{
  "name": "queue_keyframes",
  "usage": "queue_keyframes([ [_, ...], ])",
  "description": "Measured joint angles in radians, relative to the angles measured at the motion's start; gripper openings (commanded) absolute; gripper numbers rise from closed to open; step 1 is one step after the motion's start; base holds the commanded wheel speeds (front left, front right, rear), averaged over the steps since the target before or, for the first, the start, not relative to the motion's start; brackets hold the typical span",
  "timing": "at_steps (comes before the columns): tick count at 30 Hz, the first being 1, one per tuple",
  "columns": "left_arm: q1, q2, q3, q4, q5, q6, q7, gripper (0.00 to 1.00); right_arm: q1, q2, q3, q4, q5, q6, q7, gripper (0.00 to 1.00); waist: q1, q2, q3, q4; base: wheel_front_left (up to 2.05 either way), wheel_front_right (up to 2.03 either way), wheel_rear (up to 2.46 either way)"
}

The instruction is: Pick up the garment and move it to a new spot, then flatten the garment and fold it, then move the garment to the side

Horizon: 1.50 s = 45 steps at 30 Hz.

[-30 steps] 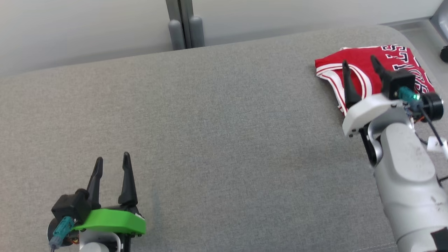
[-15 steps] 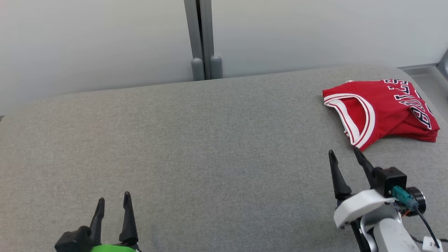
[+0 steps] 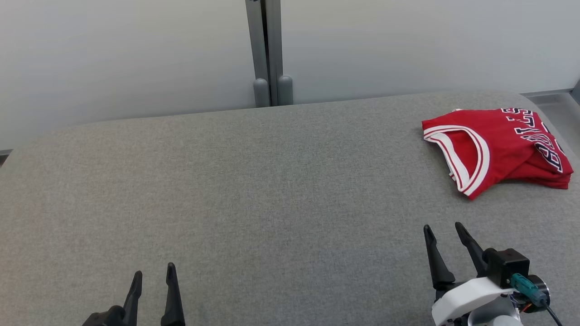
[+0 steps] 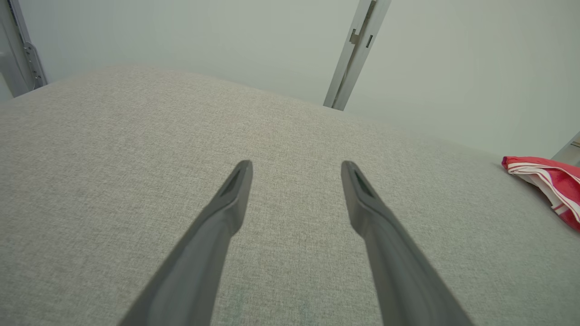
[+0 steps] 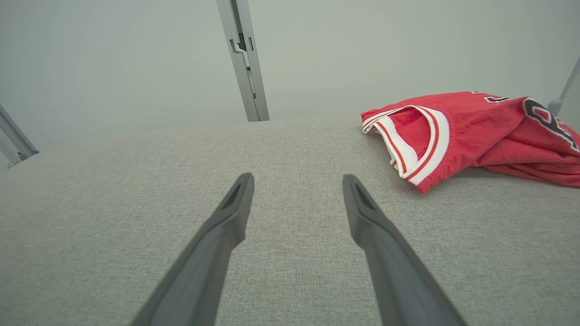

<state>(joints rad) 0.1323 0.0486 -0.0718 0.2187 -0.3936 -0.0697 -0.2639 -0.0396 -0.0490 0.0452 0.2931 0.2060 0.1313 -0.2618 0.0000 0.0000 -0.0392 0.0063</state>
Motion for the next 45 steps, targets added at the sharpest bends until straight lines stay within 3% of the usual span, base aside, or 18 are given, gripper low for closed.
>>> queue_keyframes([
  [11, -0.007, 0.0, -0.011, 0.008, 0.003, 0.0, 0.0, 1.0, 0.0, 0.0, -0.001, -0.016, 0.0, 0.0, 0.0, 1.0, 0.0, 0.0, 0.001, 0.0, 0.0, 0.0, 0.0],
  [12, -0.008, 0.0, -0.012, 0.011, 0.001, 0.0, 0.0, 0.0, 0.0, 0.0, -0.001, -0.021, 0.0, 0.0, 0.0, 0.0, 0.0, 0.0, 0.002, 0.002, 0.0, 0.0, 0.0],
  [19, 0.003, -0.004, -0.017, 0.064, -0.014, -0.001, 0.008, 0.0, 0.032, 0.008, 0.0, 0.027, 0.017, 0.0, 0.011, 0.0, 0.0, 0.0, 0.003, 0.001, 0.0, 0.0, 0.0],
  [45, -0.055, -0.004, 0.045, 0.057, -0.401, -0.017, 0.124, 0.0, 0.011, 0.008, -0.049, 0.008, 0.46, 0.0, 0.127, 0.0, 0.0, 0.0, 0.011, 0.0, 0.0, 0.0, 0.0],
])
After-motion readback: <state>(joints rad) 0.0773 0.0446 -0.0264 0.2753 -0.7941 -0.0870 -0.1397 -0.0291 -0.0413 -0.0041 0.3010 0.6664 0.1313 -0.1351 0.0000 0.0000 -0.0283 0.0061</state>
